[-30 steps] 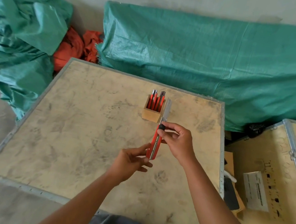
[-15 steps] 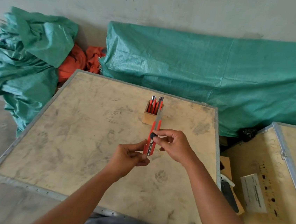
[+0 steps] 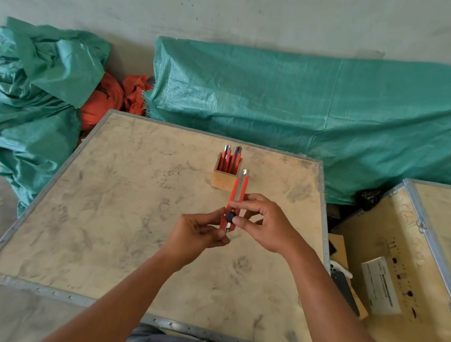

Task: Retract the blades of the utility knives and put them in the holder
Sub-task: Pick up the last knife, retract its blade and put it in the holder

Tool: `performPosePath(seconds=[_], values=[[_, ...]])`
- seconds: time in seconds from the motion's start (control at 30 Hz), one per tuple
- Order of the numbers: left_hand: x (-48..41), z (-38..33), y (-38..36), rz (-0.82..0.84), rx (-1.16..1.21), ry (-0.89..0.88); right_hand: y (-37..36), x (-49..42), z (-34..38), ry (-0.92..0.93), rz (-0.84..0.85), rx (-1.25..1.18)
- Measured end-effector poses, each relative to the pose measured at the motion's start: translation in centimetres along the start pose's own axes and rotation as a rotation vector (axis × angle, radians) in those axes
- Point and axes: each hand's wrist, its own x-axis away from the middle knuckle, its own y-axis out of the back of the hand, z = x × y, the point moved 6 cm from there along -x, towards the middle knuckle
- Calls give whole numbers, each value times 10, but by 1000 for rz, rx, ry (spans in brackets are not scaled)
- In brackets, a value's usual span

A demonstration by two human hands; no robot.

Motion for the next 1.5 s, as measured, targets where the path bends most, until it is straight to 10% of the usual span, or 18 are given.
performPosePath(seconds=[1.03, 1.5], values=[[-65, -12, 8, -6, -85, -10, 19, -49, -10, 90, -307, -43], [-180, -24, 46, -239, -492, -14, 55, -160, -40, 27, -499, -75]])
